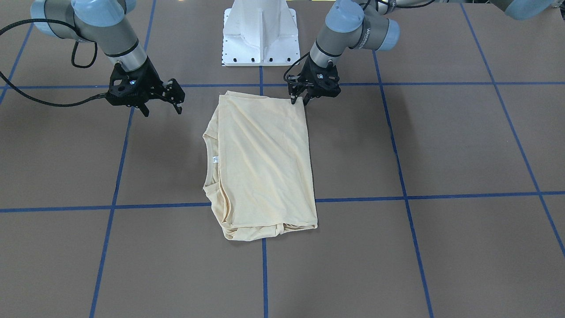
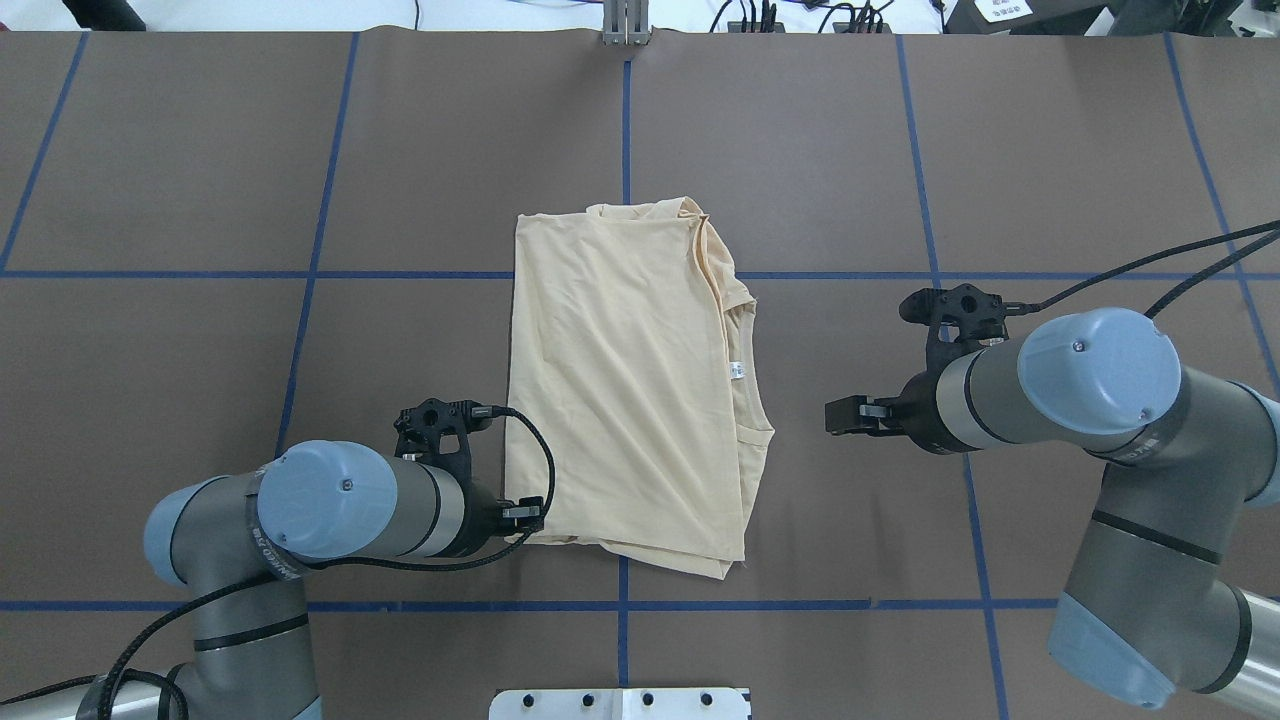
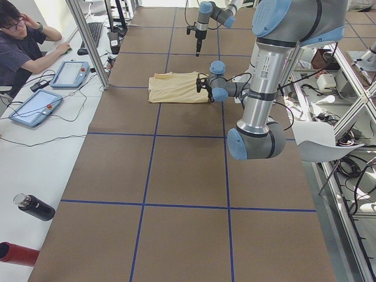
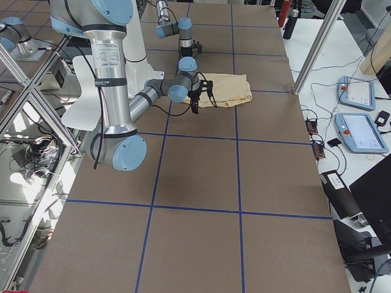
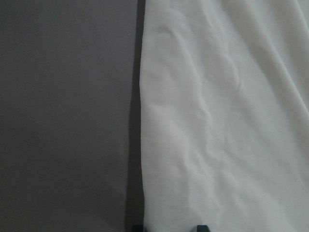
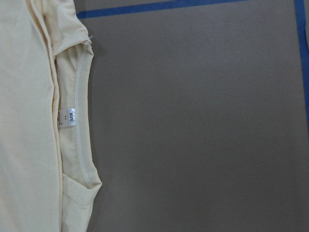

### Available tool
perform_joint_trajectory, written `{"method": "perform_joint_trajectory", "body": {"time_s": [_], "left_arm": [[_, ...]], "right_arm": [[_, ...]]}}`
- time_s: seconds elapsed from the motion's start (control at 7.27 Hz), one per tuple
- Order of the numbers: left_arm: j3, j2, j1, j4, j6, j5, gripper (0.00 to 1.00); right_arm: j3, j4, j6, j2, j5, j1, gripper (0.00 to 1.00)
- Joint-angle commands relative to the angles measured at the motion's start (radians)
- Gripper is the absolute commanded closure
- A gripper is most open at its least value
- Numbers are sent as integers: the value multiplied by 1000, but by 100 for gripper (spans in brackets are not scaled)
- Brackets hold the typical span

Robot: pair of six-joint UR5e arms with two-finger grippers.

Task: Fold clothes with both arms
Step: 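Lower both grippers to the shirt's near corners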

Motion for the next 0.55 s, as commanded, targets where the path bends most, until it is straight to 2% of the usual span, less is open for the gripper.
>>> {"method": "perform_joint_trajectory", "body": {"time_s": [0.0, 0.14, 0.28, 0.41], "left_arm": [[4, 0, 1, 0, 0, -1, 77], [3, 0, 1, 0, 0, -3, 100], [3, 0, 1, 0, 0, -3, 100], [1, -1, 1, 0, 0, -3, 100]], "right_arm": [[-4, 0, 5, 4, -3, 0, 0], [-6, -2, 11, 6, -4, -3, 0], [-21, -11, 26, 39, -6, -5, 0], [-63, -24, 124, 100, -30, -20, 0]]}}
